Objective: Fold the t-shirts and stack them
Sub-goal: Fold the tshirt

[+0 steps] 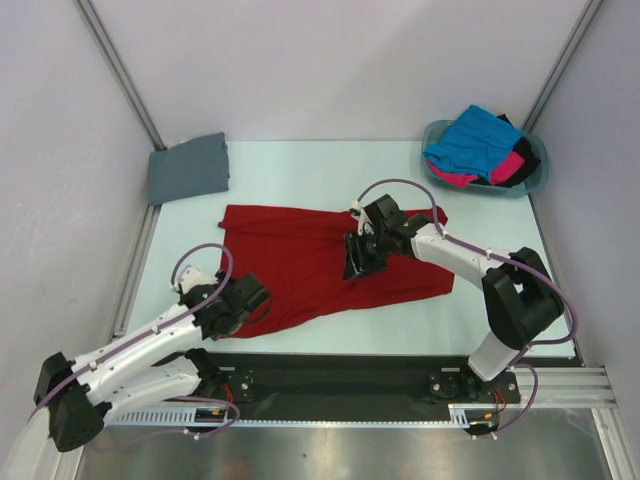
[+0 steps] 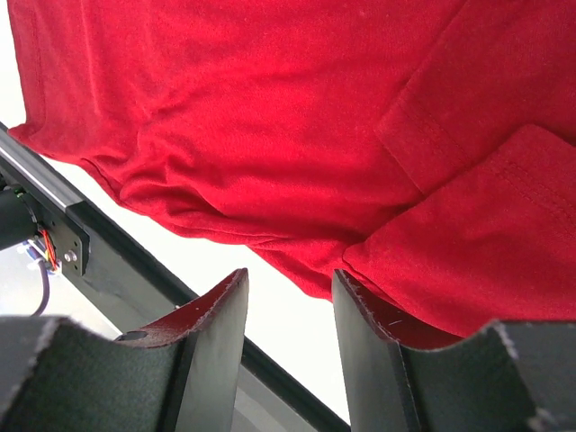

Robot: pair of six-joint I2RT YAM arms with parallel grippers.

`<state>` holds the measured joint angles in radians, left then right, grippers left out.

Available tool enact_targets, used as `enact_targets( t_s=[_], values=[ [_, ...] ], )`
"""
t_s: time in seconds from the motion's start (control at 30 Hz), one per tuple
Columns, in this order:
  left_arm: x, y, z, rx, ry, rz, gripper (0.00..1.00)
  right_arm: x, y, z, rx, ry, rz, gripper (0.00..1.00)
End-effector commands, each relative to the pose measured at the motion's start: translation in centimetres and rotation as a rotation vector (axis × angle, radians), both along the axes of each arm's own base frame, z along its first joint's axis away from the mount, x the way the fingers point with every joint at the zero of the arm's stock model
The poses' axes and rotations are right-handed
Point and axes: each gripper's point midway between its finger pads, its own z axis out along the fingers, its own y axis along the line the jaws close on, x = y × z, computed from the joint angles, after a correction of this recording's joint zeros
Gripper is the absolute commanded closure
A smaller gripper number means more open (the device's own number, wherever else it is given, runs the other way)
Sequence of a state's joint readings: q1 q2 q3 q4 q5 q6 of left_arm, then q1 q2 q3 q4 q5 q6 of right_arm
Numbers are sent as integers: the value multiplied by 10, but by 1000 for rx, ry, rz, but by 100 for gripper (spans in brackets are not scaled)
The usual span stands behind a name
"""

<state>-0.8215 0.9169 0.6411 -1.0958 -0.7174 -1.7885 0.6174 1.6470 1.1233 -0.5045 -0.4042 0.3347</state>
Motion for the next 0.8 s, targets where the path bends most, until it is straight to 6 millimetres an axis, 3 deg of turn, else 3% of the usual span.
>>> enact_targets(
  t_s=[0.0,0.3,0.77],
  values=[
    [-10,-3,-11,-83,14,13,24,7,1,12,11,-44,16,52],
    [-35,5,-44,-214,51,138,39,4,-7,8,-9,-43,21,52],
    [-54,15,-70,-270,89,242,39,4,-19,5,-19,-39,3,52]
  ],
)
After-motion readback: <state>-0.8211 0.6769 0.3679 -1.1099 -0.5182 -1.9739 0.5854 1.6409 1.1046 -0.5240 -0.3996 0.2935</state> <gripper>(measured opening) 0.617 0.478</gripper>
